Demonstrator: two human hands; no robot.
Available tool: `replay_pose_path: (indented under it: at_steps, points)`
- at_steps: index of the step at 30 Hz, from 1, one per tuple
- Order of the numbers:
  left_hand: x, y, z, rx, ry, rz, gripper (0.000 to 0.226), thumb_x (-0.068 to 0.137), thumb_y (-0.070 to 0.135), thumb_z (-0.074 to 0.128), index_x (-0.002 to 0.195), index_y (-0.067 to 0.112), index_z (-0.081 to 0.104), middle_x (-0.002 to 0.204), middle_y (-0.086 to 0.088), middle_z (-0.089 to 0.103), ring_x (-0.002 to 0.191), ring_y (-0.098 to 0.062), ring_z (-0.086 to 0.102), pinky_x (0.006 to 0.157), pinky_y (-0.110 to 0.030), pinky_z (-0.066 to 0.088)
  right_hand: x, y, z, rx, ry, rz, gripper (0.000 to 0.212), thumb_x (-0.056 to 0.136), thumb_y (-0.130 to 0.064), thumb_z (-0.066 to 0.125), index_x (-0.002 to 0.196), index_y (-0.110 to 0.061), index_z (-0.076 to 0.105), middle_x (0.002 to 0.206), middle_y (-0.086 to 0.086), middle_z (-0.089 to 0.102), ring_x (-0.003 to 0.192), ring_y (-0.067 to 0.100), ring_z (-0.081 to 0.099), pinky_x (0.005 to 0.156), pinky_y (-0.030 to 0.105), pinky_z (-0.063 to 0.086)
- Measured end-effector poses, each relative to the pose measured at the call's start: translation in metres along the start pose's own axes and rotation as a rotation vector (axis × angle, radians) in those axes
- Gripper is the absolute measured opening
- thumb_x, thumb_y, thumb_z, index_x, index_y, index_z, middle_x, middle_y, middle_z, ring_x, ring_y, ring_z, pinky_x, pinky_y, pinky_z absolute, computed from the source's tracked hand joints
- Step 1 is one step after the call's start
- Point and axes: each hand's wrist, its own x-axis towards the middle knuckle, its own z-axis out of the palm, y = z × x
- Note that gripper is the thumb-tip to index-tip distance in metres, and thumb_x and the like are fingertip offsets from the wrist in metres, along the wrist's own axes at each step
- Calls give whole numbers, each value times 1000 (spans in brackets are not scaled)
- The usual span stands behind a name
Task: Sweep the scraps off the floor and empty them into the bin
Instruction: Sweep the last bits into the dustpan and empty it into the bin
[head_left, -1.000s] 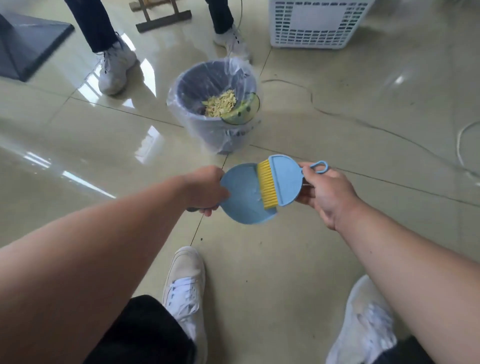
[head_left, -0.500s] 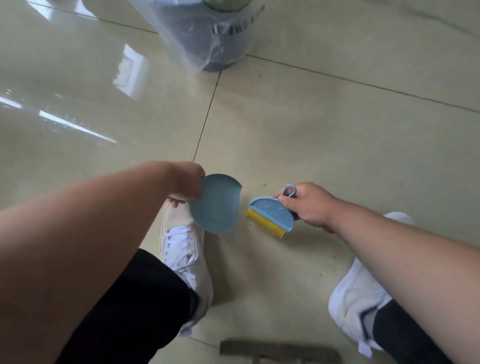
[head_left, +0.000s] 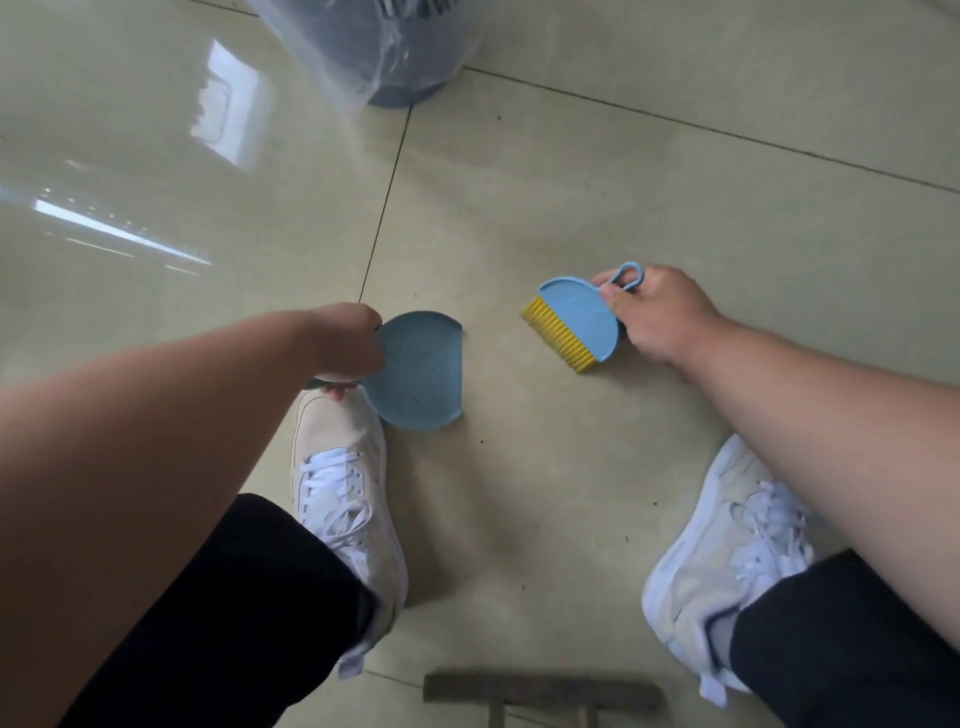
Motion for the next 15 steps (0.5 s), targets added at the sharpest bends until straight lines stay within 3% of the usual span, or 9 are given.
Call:
replay_pose_path:
  at_steps: [2, 4, 7, 9, 12, 15]
  points:
    - [0, -4, -1, -7, 7, 5, 22, 88, 4, 47, 98, 3, 66, 66, -18, 74, 45, -30, 68, 48, -32, 56, -11, 2, 6, 232, -84, 62, 17, 102, -21, 58, 104, -16, 74, 103, 9, 75, 90, 19, 71, 89, 42, 60]
    - [0, -8, -3, 3, 11, 9, 22, 89, 6, 48, 100, 4, 67, 70, -20, 76, 47, -30, 70, 53, -37, 59, -33, 7, 18, 340, -280, 122, 16, 103, -13, 57, 100, -15, 72, 102, 15, 72, 82, 18, 69, 79, 38, 61]
    - [-1, -12, -3, 21, 9, 2, 23, 90, 6, 48, 103, 3, 67, 66, -20, 75, 45, -29, 68, 54, -37, 57, -65, 27, 44, -104, -587, -46, 16, 100, -17, 61, 104, -14, 76, 103, 11, 76, 91, 19, 70, 84, 37, 57]
    - [-3, -12, 0, 33, 7, -3, 23, 91, 4, 48, 103, 2, 66, 64, -20, 74, 44, -29, 67, 53, -36, 55, -79, 38, 61, -383, -696, -163, 20, 99, -21, 61, 110, -18, 77, 106, 4, 77, 98, 16, 69, 86, 28, 51]
    - [-5, -8, 6, 41, 6, 4, 21, 90, 4, 51, 102, 2, 67, 62, -19, 74, 42, -28, 65, 52, -36, 53, -82, 47, 66, -418, -646, -143, 20, 98, -24, 59, 108, -21, 77, 103, 0, 76, 96, 14, 68, 83, 25, 49]
    - [-5, 3, 11, 45, -19, 22, 27, 84, 7, 52, 100, -1, 71, 64, -22, 77, 46, -35, 69, 53, -37, 53, -60, 55, 44, -417, -486, -122, 18, 97, -25, 61, 102, -18, 76, 98, 5, 76, 96, 23, 69, 85, 33, 53]
